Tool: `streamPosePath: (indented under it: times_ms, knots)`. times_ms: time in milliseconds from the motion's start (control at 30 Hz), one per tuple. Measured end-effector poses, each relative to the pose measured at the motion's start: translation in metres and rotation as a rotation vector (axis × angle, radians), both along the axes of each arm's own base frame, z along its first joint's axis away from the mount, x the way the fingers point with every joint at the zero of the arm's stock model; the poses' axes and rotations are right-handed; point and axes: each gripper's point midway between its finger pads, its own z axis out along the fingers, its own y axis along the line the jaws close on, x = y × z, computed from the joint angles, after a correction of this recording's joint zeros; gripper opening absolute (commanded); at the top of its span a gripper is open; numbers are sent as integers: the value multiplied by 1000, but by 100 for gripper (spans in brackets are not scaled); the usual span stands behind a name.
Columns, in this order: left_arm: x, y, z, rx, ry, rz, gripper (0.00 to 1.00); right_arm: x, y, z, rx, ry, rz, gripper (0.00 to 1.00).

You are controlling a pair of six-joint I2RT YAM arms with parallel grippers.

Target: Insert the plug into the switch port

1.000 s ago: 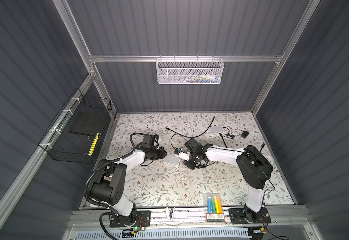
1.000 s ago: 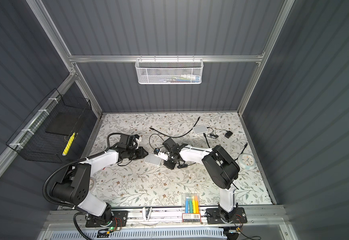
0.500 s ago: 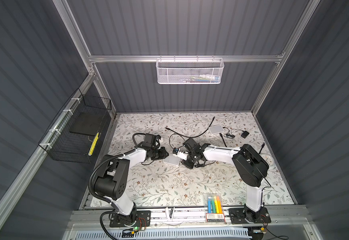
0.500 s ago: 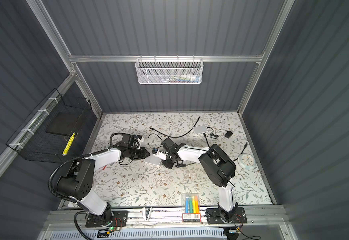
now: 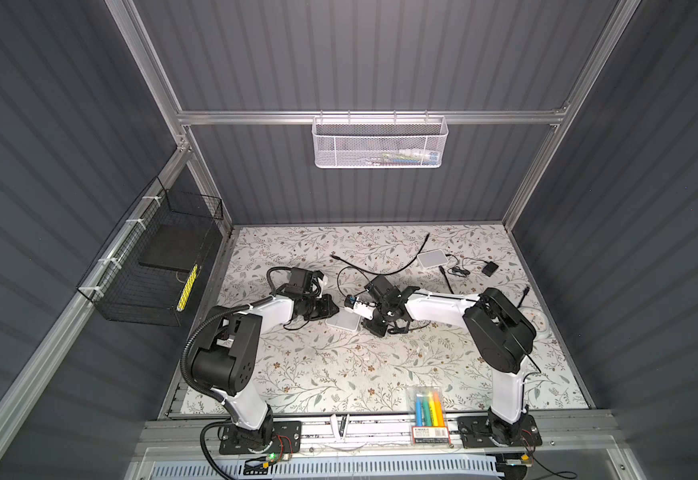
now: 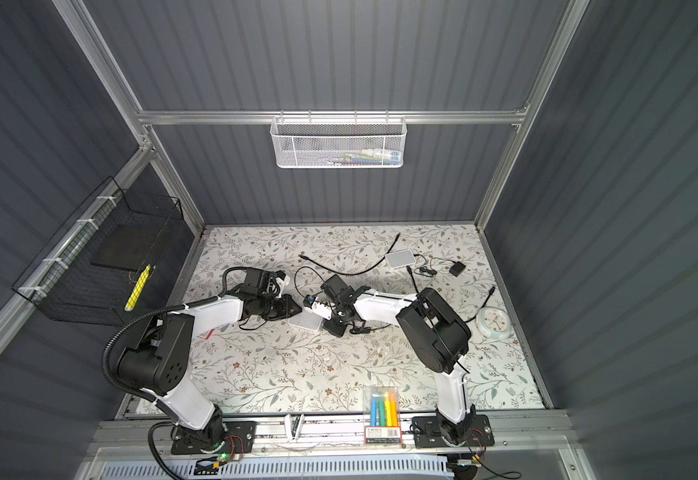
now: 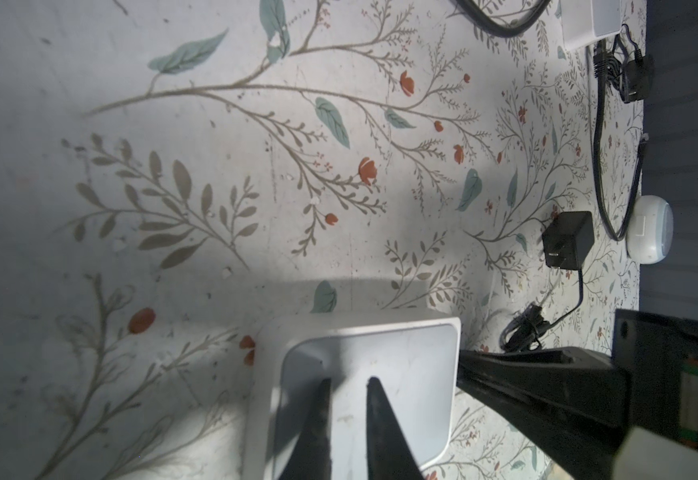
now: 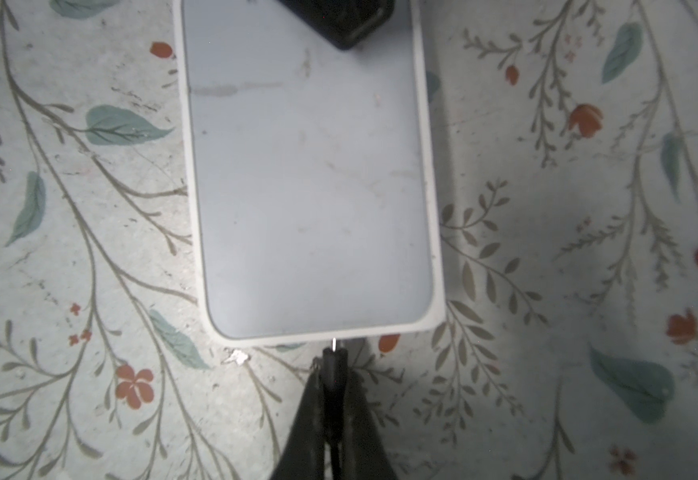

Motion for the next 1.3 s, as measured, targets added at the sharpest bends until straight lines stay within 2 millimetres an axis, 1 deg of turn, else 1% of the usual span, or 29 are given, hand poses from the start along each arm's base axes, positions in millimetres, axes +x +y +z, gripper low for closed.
streamPosePath:
  times_ms: [633,1167,1233,1300]
  knots:
    - [2,-10,-1,-51,-9,-41,14,6,2,1,-6,-18,-11,0]
    - [5,-19,-2,-101,-16,-70,11,12,10,0,9,-18,-10,0]
    - [4,-19,-2,-100,-16,-71,13,12,11,0,12,-20,-9,0]
    - [5,-18,-1,-94,-20,-74,20,12,11,0,12,-20,-10,0]
